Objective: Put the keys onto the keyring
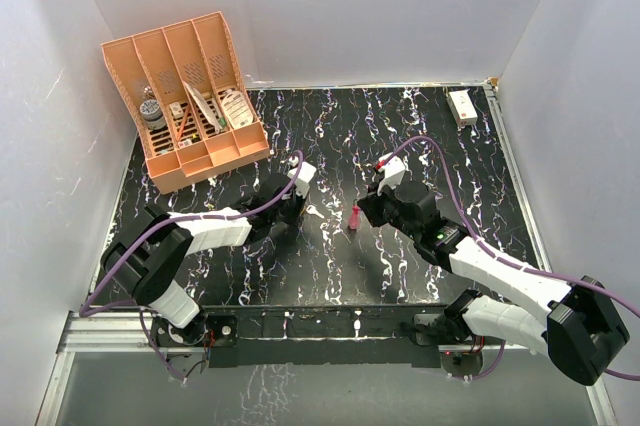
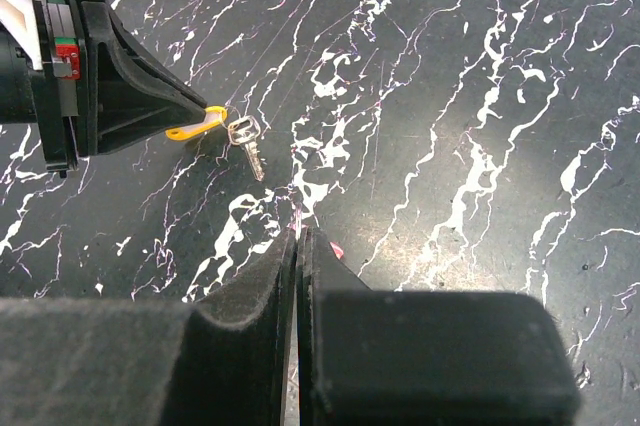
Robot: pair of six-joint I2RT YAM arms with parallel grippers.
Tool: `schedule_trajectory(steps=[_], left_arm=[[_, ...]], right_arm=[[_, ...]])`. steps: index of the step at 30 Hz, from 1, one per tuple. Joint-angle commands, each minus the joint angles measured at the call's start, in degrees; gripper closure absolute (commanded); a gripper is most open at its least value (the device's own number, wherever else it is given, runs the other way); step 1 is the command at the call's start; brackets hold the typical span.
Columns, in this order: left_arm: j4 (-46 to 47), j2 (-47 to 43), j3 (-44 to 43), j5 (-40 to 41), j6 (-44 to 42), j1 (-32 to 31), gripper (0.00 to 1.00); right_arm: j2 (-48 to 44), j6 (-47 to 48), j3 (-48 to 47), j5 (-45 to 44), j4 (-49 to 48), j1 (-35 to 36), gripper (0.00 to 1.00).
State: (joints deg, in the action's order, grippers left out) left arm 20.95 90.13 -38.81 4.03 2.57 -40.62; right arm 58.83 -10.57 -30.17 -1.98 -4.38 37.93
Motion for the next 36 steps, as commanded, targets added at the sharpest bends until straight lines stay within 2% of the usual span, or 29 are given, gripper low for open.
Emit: schedule_trajectory(steps=[1,8,20,29,36], left_arm=[[0.2,-2.7,-1.4,-0.7,-0.1,0.2,1.0],[-0.1,-6.6,-1.8,-1.1,-1.3,0.2,1.0],[-5.0,-11.1,-7.3,-5.6,-2.6,0.2,1.0],[-8.9,-11.5,-11.2,-8.1,-1.4,0.2,1.0],[-9.7,-11.5,-12.4,-9.6,0.4,0.2,1.0]], right_arm=[[-1.2,0.5,-0.7,0.6,-3.4,0.2,1.0],[0.6,0.1,-1.5,4.6,-4.7,0.2,1.0],[4.4,-0.6,-2.5,12.0,-9.3,0.2,1.0],[3.9,-0.6,-3.2,13.3,-11.2,0.2,1.0],[4.0,-4.2,-4.0,10.1,-13.6,0.2,1.0]])
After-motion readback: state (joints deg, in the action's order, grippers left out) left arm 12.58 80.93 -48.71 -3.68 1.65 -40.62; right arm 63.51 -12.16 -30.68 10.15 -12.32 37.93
